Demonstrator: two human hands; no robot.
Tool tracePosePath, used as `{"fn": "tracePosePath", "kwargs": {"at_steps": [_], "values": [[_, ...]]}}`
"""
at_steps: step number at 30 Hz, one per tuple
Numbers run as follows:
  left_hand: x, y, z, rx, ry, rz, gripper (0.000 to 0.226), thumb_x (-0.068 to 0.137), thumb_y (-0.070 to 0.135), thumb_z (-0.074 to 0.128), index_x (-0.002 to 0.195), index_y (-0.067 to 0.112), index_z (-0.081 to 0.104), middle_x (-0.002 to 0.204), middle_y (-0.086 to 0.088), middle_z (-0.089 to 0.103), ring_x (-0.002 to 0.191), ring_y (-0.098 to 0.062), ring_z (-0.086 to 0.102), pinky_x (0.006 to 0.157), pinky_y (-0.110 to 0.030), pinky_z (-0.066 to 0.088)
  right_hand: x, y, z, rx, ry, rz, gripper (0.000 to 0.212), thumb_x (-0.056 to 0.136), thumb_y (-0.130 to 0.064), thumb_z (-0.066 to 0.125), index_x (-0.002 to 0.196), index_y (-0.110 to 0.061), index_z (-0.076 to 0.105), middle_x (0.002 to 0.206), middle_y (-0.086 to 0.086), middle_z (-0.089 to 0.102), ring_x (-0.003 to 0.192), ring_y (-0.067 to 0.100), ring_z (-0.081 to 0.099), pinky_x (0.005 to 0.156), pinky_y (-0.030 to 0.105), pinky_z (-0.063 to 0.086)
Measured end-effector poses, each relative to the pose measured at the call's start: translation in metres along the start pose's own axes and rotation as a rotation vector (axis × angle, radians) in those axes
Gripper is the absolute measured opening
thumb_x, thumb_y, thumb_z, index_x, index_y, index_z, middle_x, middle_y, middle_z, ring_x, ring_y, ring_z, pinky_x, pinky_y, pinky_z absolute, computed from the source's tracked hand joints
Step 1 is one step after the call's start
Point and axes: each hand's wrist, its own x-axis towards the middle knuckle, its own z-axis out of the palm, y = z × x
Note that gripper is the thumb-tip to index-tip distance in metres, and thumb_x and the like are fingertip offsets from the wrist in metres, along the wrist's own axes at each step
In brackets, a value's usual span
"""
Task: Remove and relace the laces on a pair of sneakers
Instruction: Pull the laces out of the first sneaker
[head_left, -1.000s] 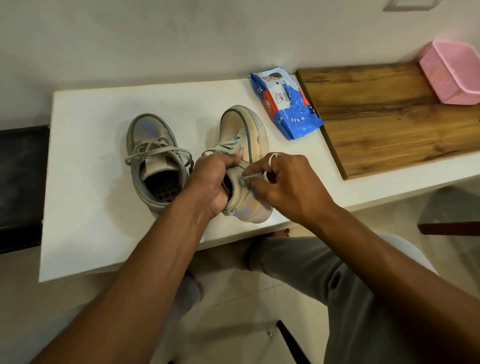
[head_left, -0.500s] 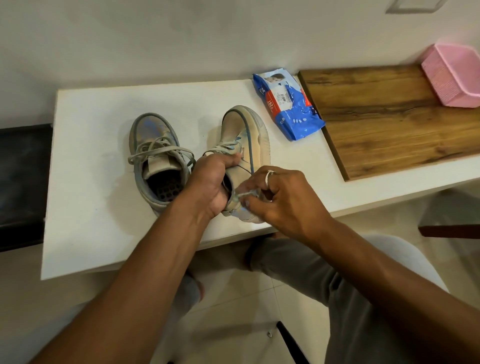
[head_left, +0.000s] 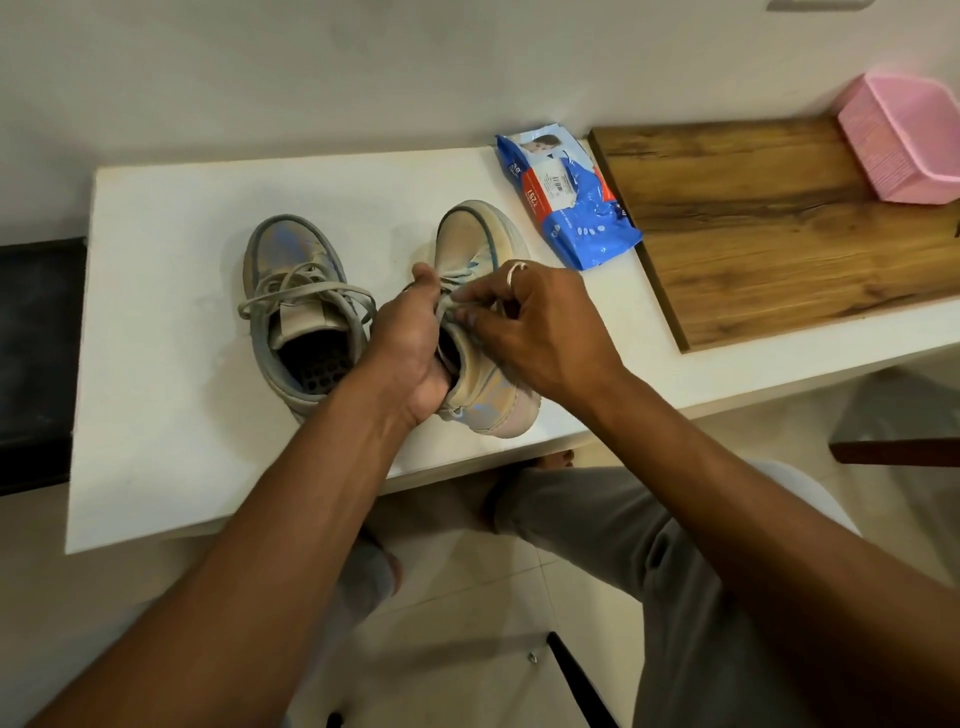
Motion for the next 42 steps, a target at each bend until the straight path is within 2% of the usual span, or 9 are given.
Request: {"fn": "tracePosePath", "kwargs": {"at_steps": [3,7,11,15,19,23,30,36,42], "values": [[-0.002,0.001,0.000,0.013,-0.013,-0.017,0.060,0.103,0.052,0.027,0.114,0.008,0.066,0.098,-0.015,0.074,0.081,-0.025,0.073,0.064,-0.036,0.060,-0.009,-0.004,-0.002,0.021,-0.087,-0.041,0.018,0.087,-0.020,0.072,0.103,-0.022,0.078,0.095,-0.010,0.074,0.087,0.002,0.065,0.079,0.018,0.053],[0.001,-0.001,0.001,-0.025,-0.003,0.012,0.058,0.102,0.052,0.031,0.123,0.008,0.063,0.115,-0.017,0.069,0.100,-0.030,0.070,0.079,-0.046,0.058,-0.009,0.006,-0.006,-0.044,0.001,0.013,0.019,0.087,-0.022,0.070,0.105,-0.021,0.077,0.099,-0.003,0.074,0.089,0.009,0.065,0.082,0.034,0.056],[-0.001,0.001,0.000,-0.009,-0.008,-0.002,0.059,0.102,0.052,0.029,0.120,0.009,0.065,0.105,-0.014,0.073,0.090,-0.028,0.072,0.071,-0.040,0.060,-0.020,0.003,-0.005,-0.014,-0.071,-0.026,0.019,0.087,-0.024,0.072,0.106,-0.022,0.077,0.099,-0.007,0.074,0.091,0.006,0.065,0.081,0.024,0.055],[0.001,0.000,0.001,-0.033,0.002,0.008,0.059,0.102,0.052,0.031,0.122,0.007,0.063,0.112,-0.018,0.070,0.101,-0.032,0.069,0.079,-0.047,0.058,-0.006,0.006,-0.003,-0.006,0.016,0.044,0.020,0.089,-0.024,0.069,0.107,-0.020,0.077,0.101,-0.002,0.075,0.090,0.008,0.067,0.083,0.034,0.057],[-0.001,-0.001,-0.001,0.006,0.001,0.005,0.059,0.102,0.052,0.030,0.117,0.007,0.065,0.107,-0.018,0.072,0.094,-0.028,0.072,0.069,-0.038,0.060,-0.005,-0.004,0.006,0.025,-0.007,-0.037,0.018,0.087,-0.019,0.071,0.104,-0.022,0.078,0.098,-0.007,0.075,0.090,0.004,0.066,0.082,0.026,0.055],[0.000,-0.001,0.000,-0.029,-0.005,0.017,0.058,0.103,0.050,0.030,0.123,0.006,0.062,0.112,-0.018,0.070,0.099,-0.031,0.070,0.076,-0.045,0.060,-0.010,0.002,-0.002,-0.014,-0.011,0.024,0.019,0.087,-0.021,0.070,0.105,-0.022,0.077,0.099,-0.004,0.074,0.091,0.008,0.066,0.083,0.032,0.056],[0.000,-0.001,0.002,-0.028,0.006,0.010,0.058,0.101,0.053,0.034,0.124,0.007,0.061,0.112,-0.020,0.070,0.101,-0.036,0.069,0.084,-0.052,0.055,-0.030,0.016,-0.009,-0.011,-0.008,0.102,0.018,0.089,-0.024,0.071,0.106,-0.025,0.077,0.100,-0.007,0.072,0.083,-0.008,0.059,0.074,0.007,0.049],[0.005,-0.002,-0.001,-0.016,0.007,0.012,0.057,0.101,0.053,0.034,0.119,0.008,0.063,0.107,-0.018,0.072,0.097,-0.033,0.071,0.080,-0.047,0.057,-0.041,0.012,-0.005,-0.027,-0.024,0.099,0.017,0.089,-0.023,0.071,0.105,-0.027,0.077,0.092,-0.021,0.061,0.083,-0.008,0.059,0.073,0.007,0.048],[0.004,-0.002,-0.003,0.070,-0.080,0.038,0.049,0.097,0.047,0.051,0.125,0.009,0.061,0.115,-0.019,0.069,0.106,-0.035,0.067,0.091,-0.053,0.053,-0.031,0.024,-0.007,-0.044,0.039,0.255,0.020,0.092,-0.027,0.068,0.111,-0.024,0.074,0.100,-0.013,0.064,0.085,0.002,0.059,0.070,0.002,0.042]]}}
